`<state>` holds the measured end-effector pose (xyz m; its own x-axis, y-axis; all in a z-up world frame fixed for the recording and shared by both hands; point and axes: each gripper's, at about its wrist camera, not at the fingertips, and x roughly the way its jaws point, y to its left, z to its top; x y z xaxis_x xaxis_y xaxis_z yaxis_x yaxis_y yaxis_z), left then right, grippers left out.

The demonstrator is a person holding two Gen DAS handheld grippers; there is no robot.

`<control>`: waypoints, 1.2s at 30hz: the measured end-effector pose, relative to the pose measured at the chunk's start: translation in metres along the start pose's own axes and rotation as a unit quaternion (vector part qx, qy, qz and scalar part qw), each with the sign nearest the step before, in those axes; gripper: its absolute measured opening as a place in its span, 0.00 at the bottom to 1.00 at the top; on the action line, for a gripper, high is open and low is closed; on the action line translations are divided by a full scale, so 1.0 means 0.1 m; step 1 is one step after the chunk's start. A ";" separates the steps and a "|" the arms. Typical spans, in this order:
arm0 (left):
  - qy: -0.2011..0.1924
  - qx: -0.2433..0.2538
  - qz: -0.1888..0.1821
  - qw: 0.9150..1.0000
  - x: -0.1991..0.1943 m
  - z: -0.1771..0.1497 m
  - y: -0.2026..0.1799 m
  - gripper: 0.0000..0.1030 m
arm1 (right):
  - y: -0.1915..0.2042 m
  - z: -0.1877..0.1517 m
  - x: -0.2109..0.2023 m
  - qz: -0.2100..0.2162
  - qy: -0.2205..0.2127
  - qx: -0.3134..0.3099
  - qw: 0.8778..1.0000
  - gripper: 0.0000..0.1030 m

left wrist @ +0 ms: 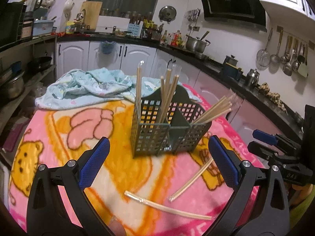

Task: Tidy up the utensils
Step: 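Withdraw both open tools from the caddy and move toward the remaining chopsticks, then close the left gripper on a wrapped chopstick while the right gripper grasps another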

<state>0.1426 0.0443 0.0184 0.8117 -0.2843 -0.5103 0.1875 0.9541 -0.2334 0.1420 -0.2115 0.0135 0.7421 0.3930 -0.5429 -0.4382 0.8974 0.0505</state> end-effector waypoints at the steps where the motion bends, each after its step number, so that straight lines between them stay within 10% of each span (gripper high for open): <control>1: 0.003 -0.001 0.001 1.000 0.01 -0.03 0.01 0.90 | 0.00 -0.02 0.01 0.001 0.003 0.002 1.000 0.61; 36: 0.156 -0.089 -0.005 0.984 0.46 -0.87 0.36 0.90 | -0.30 -0.54 0.42 -0.045 0.089 0.031 0.995 0.61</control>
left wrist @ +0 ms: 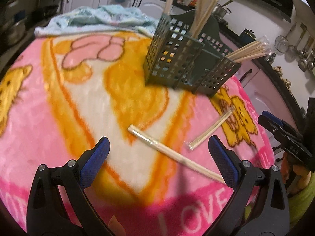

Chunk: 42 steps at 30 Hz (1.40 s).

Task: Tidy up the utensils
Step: 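Close the left gripper on a wrapped chopstick while the right gripper grasps another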

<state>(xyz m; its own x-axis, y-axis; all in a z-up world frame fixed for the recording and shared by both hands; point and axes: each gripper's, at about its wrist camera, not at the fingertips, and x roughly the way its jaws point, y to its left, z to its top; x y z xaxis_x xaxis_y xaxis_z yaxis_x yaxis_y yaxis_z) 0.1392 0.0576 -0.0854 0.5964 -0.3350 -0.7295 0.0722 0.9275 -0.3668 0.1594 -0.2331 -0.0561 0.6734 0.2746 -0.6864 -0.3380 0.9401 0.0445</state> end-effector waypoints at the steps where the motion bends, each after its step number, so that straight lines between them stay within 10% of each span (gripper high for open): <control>1: 0.005 -0.005 -0.004 1.000 0.02 -0.01 0.02 0.90 | -0.03 0.00 0.02 -0.002 0.002 0.003 1.000 0.61; 12: 0.027 -0.026 -0.021 0.999 0.22 -0.05 0.08 0.84 | -0.26 -0.05 0.26 -0.024 0.025 0.025 0.999 0.61; 29: 0.034 -0.018 0.043 0.998 0.39 0.14 0.03 0.41 | -0.52 0.04 0.66 -0.009 0.068 0.082 0.994 0.55; 42: 0.061 -0.059 0.051 0.995 0.32 0.07 0.04 0.41 | -0.80 0.12 0.99 0.023 0.108 0.152 0.982 0.34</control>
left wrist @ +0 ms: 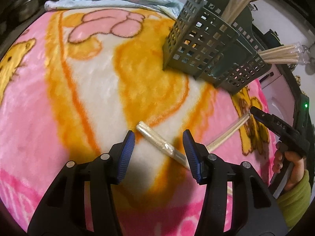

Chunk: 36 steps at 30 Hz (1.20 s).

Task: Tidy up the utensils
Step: 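Close the left gripper on a wrapped chopstick while the right gripper grasps another, then lift both held chopsticks and carry them over the green caddy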

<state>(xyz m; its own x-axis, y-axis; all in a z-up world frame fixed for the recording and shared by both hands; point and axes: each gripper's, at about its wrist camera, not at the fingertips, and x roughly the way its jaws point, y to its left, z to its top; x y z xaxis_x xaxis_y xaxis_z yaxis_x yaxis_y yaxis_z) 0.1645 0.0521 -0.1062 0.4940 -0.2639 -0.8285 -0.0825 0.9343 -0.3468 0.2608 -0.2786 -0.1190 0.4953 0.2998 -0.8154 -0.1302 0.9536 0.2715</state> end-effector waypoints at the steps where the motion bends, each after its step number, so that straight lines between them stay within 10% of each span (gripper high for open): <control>1: -0.002 0.007 0.005 1.000 0.02 0.01 -0.03 0.41 | -0.01 0.01 0.03 -0.001 0.003 0.000 1.000 0.30; 6: -0.016 0.032 0.033 0.999 0.10 0.05 -0.14 0.41 | -0.02 -0.01 0.03 0.010 0.001 0.001 1.000 0.08; 18: -0.029 0.056 0.060 0.996 0.15 0.15 -0.15 0.18 | 0.15 -0.11 -0.19 0.002 -0.040 -0.035 0.999 0.05; 36: -0.082 0.069 -0.080 0.991 -0.47 0.34 -0.29 0.03 | 0.64 -0.07 -1.10 0.050 -0.134 -0.105 0.984 0.05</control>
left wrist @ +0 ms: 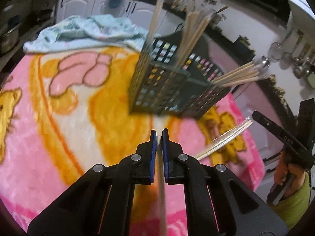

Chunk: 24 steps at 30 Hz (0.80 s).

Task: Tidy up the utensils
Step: 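Lift both held chopsticks and carry them over the green caddy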

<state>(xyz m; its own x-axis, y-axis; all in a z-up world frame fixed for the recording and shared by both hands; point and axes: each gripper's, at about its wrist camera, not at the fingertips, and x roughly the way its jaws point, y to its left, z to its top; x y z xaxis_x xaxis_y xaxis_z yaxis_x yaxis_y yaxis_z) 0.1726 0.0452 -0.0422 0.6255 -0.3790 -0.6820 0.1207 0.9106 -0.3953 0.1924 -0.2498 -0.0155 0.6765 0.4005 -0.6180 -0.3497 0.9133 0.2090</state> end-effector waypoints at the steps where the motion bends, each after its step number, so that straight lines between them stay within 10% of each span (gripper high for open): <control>1: -0.007 0.004 -0.004 1.000 -0.04 0.03 -0.04 0.03 | 0.04 0.02 -0.03 0.003 -0.003 -0.005 1.000 0.05; 24: -0.139 0.054 -0.050 0.987 -0.80 0.97 -0.56 0.03 | 0.98 0.58 -0.63 0.062 -0.087 -0.118 0.987 0.04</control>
<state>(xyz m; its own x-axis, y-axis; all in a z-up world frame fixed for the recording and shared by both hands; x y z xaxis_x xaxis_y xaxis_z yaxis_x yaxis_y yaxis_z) 0.1905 0.0405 0.0943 0.7924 -0.4215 -0.4409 0.2648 0.8889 -0.3738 0.1534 -0.1818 0.0883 0.7129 0.5329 -0.4559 -0.5634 0.8223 0.0803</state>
